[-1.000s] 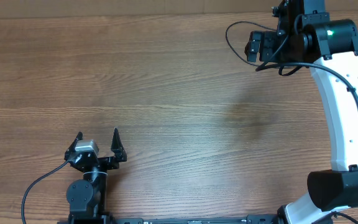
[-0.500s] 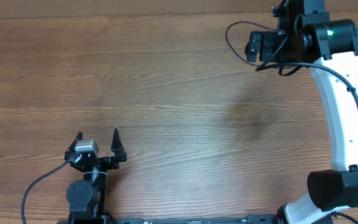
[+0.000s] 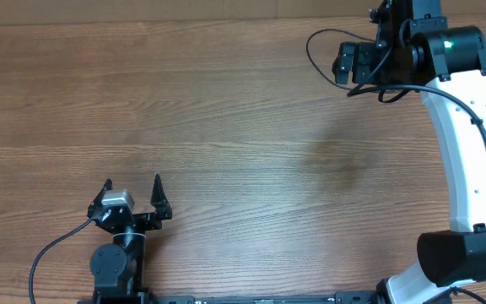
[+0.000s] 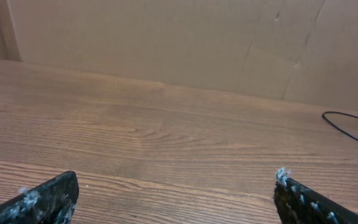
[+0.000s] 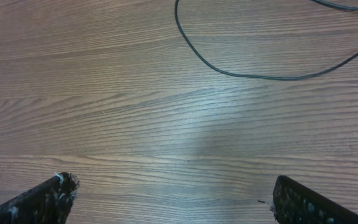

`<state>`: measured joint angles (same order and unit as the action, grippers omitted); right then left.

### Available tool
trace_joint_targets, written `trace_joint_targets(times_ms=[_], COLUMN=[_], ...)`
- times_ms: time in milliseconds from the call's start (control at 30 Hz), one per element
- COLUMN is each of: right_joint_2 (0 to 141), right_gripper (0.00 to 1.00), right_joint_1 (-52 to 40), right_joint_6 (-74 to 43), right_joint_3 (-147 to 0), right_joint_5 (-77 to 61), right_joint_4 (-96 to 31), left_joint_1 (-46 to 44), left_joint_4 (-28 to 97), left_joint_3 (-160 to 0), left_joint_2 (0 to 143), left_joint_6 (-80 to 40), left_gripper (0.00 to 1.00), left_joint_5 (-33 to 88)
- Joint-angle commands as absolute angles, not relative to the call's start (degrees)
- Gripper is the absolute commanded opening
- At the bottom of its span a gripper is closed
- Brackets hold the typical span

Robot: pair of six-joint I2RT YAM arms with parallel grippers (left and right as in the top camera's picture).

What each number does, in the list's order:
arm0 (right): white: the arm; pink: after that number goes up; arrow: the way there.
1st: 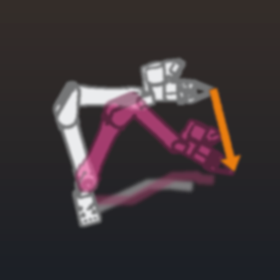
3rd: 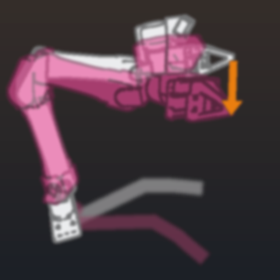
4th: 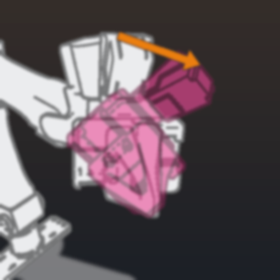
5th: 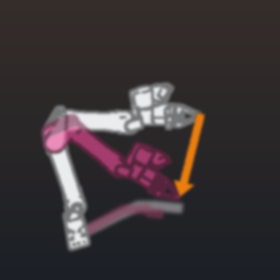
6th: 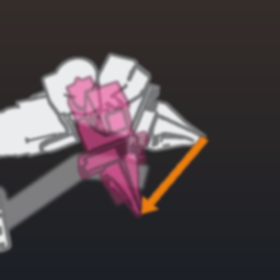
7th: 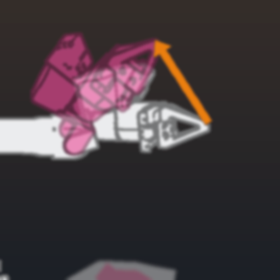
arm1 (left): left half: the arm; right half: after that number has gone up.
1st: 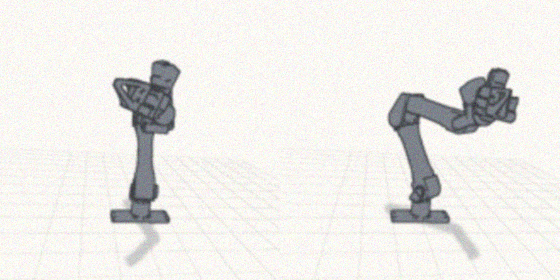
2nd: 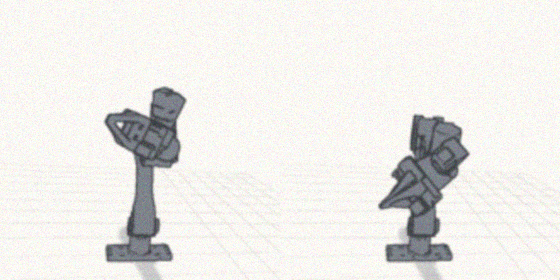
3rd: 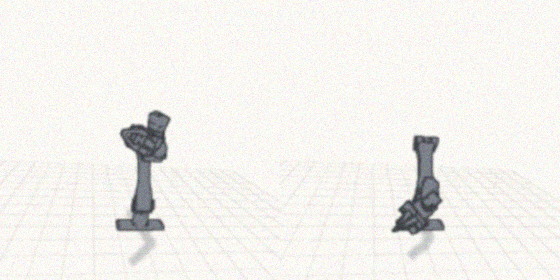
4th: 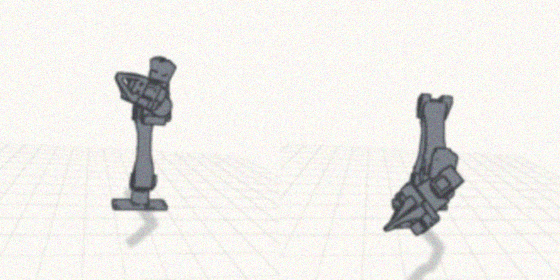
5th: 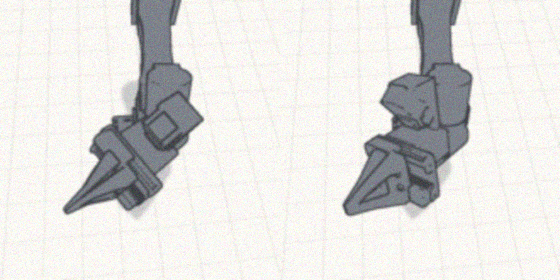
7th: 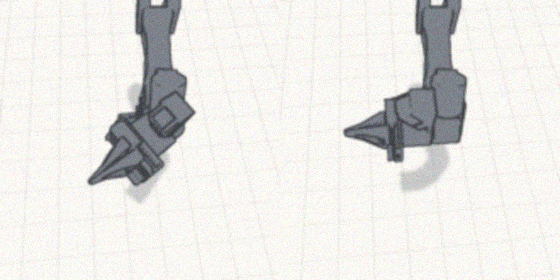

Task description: Untangle cables

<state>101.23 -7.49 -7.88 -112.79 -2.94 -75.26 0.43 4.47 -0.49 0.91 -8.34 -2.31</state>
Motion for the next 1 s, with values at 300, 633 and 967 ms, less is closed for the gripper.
trace_joint_targets(times_ms=[300, 633, 967], right_joint_2=[94.0, 79.9, 56.2], right_gripper=[1.00, 1.00, 1.00], right_joint_1=[-13.2, -13.4, -12.6], right_joint_6=[-7.4, -11.8, -11.8], right_joint_3=[-97.3, -58.6, -23.4], right_joint_5=[-1.9, -2.6, -2.6], right_joint_4=[-49.8, -16.7, 18.0], left_joint_1=[0.7, 0.7, 0.7], left_joint_4=[4.4, 4.4, 4.4], left_joint_3=[-0.3, -0.4, -0.3], left_joint_2=[0.2, 0.2, 0.2], left_joint_6=[-6.8, -6.8, -6.8], left_gripper=[0.99, 1.00, 1.00], left_joint_5=[-1.8, -1.8, -1.8])
